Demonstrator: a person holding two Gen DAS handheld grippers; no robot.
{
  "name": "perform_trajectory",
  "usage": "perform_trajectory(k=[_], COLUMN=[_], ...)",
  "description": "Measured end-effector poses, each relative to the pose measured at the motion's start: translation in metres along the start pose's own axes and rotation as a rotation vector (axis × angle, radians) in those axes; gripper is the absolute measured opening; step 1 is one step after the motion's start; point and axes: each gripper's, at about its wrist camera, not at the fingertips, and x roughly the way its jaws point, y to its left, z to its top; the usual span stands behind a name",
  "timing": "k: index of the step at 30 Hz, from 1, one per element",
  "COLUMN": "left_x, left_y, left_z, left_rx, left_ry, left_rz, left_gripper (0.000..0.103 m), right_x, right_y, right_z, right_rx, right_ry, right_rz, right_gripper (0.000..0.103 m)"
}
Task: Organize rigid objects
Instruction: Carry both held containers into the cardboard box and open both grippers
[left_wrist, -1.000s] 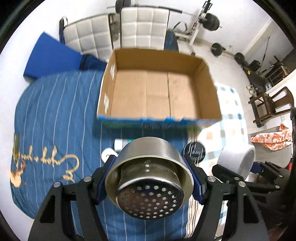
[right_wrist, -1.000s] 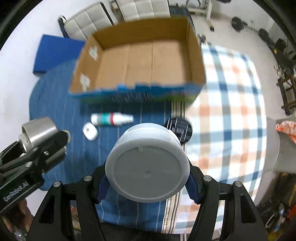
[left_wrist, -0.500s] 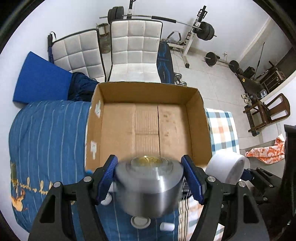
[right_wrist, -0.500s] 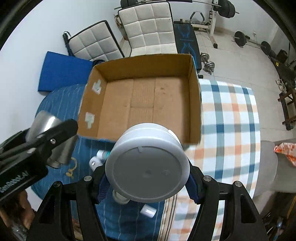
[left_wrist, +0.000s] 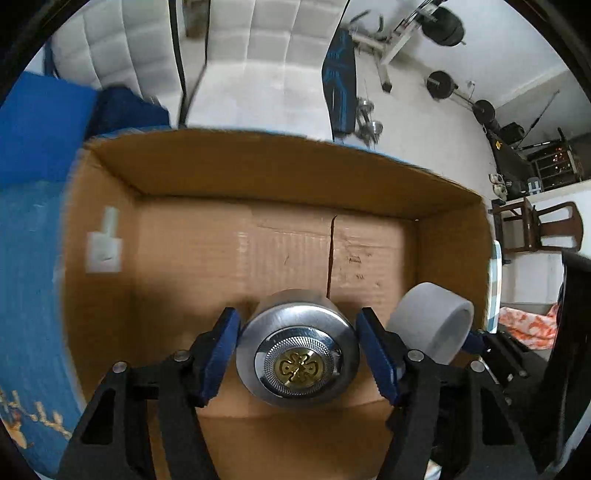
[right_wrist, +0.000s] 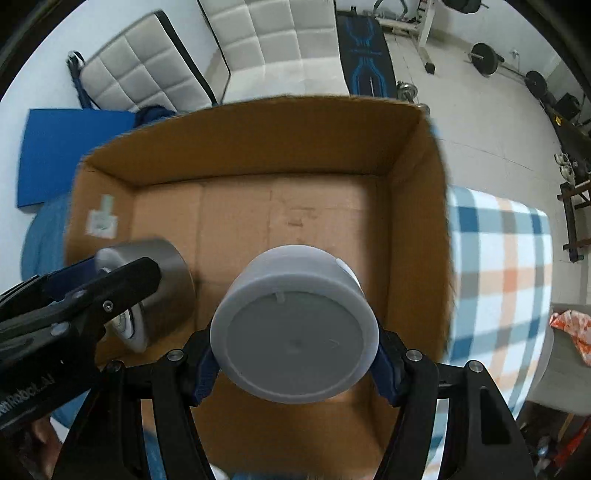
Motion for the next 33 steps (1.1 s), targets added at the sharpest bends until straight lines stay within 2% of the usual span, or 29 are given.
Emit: perform_trajectory(k=[1, 2, 5, 6, 8, 13, 19, 23, 26, 28, 32, 33], left_x=[0.008, 0.016, 0.029, 0.03, 0.033, 0.041, 0.024, -0.002, -0.022, -0.034, -0.06, -0.066], left_y=[0.001, 0.001, -0.002, -0.002, -0.001, 0.005, -0.001, -0.007, -0.01, -0.011, -0.01, -0.01], left_z=[0.006, 0.011, 0.027, 0.032, 0.038, 0.036, 0.029, 0.018, 0.005, -0.005, -0.029, -0.036], left_rx=[-0.008, -0.007, -0.011, -0.018, -0.015, -0.018, 0.003, 0.01, 0.015, 0.016, 0.024, 0.028], left_ry=[0.014, 0.025, 0.064, 0.05, 0.044, 0.081, 0.089, 0.069, 0.051, 0.036, -0.002, -0.016], left_rz=[-0.003, 0.002, -0.036, -0.015, 0.017, 0.036, 0.061, 0.083, 0.11, 0.112, 0.125, 0.127], left_gripper=[0.056, 0.031, 0.032, 0.031, 0.032, 0.032, 0.033, 0.041, 0.041, 0.042, 0.061, 0.062], right_x=[0.01, 0.016, 0.037, 0.042, 0.052, 0.069, 0.074, 0.047, 0.025, 0.01, -0.015, -0.022], right_y=[0.001, 0.001, 0.002, -0.001, -0.002, 0.0, -0.003, 0.001, 0.006, 0.007, 0.01, 0.015], right_z=[0.007, 0.011, 0.025, 0.028, 0.034, 0.041, 0.042, 0.036, 0.027, 0.017, -0.012, -0.021], right_rx=[-0.01, -0.015, -0.027, -0.013, -0.011, -0.017, 0.014, 0.017, 0.001, -0.002, 0.0, 0.001], right_ry=[0.011, 0.017, 0.039, 0.049, 0.07, 0.087, 0.135, 0.101, 0.07, 0.053, 0.028, 0.019], right_rz=[-0.015, -0.026, -0.055, -0.043, -0.04, -0.066, -0.046, -0.041, -0.067, -0.067, -0.062, -0.06], right_gripper=[0.069, 0.069, 0.07, 0.07, 0.07, 0.07, 0.072, 0.081, 0.092, 0.092, 0.092, 0.093])
